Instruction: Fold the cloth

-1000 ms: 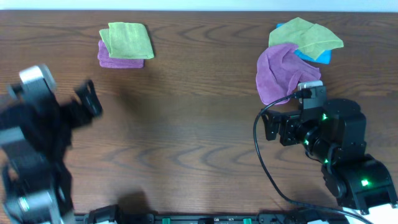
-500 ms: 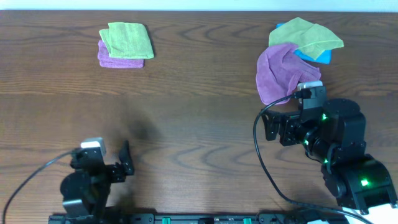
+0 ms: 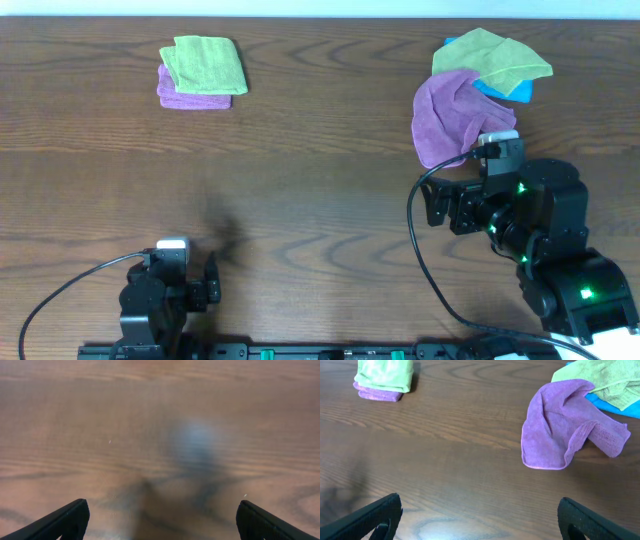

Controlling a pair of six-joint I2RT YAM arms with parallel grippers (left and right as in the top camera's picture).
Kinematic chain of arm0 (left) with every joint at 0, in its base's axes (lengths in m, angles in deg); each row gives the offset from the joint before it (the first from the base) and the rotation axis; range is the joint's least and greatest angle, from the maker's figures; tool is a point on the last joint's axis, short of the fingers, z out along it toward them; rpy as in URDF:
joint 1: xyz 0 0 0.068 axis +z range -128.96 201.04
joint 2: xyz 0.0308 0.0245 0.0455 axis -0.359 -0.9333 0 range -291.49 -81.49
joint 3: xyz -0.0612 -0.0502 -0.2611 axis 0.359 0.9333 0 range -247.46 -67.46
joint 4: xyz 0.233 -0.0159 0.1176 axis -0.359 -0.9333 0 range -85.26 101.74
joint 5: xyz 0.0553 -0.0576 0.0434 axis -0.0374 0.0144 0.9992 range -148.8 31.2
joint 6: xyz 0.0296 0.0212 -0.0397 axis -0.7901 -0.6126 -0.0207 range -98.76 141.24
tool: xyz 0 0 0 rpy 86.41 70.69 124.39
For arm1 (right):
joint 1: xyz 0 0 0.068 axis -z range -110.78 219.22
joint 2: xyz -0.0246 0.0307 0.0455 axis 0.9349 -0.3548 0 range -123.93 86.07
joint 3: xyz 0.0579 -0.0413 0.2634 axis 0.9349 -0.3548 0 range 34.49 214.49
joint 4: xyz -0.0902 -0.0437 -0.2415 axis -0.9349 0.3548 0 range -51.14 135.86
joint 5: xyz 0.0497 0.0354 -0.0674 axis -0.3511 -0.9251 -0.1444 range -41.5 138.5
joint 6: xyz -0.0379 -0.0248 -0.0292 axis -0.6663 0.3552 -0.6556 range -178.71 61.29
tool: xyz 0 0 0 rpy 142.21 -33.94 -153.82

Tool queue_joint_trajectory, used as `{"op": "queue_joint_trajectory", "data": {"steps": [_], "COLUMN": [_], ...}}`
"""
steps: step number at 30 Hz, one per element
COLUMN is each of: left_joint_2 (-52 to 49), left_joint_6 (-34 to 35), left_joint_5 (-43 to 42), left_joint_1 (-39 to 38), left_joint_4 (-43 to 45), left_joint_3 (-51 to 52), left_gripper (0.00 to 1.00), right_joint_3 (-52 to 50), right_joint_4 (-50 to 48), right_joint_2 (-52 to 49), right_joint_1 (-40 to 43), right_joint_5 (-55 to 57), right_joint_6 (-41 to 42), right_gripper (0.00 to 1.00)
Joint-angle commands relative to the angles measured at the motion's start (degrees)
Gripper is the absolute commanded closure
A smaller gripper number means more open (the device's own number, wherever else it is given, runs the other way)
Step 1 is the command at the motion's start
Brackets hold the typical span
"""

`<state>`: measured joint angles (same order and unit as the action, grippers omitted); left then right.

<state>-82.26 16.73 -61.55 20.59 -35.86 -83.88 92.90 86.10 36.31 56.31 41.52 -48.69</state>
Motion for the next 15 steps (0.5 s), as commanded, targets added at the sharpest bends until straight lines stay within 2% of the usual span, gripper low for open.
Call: {"op": "queue_joint_trajectory", "data": {"steps": [1,6,15], "left_joint_2": [0.57,0.57,0.57], "left_joint_6": [-1.11,-1.09,-1.09], "left_joint_5": [1.86,1.84,1.84], "left_joint_1": [-0.24,-0.24,-0.24], "left_joint_4": [-1.84,-4.92,-5.07], "left_joint_3": [0.20,0.20,0.20], "left_gripper": [0.05,0.05,0.05], "right_joint_3": [-0.07,-0.07,-0.07], "right_joint_4": [-0.04,-0.04,-0.04], "right_joint_2": [0.24,0.24,0.24], "right_joint_1": [0.57,0.57,0.57], "right_joint_5": [0.37,0.39,0.39], "right_joint_6": [-0.42,-0.42,-0.42], "right_gripper": [0.01,0.01,0.01]}}
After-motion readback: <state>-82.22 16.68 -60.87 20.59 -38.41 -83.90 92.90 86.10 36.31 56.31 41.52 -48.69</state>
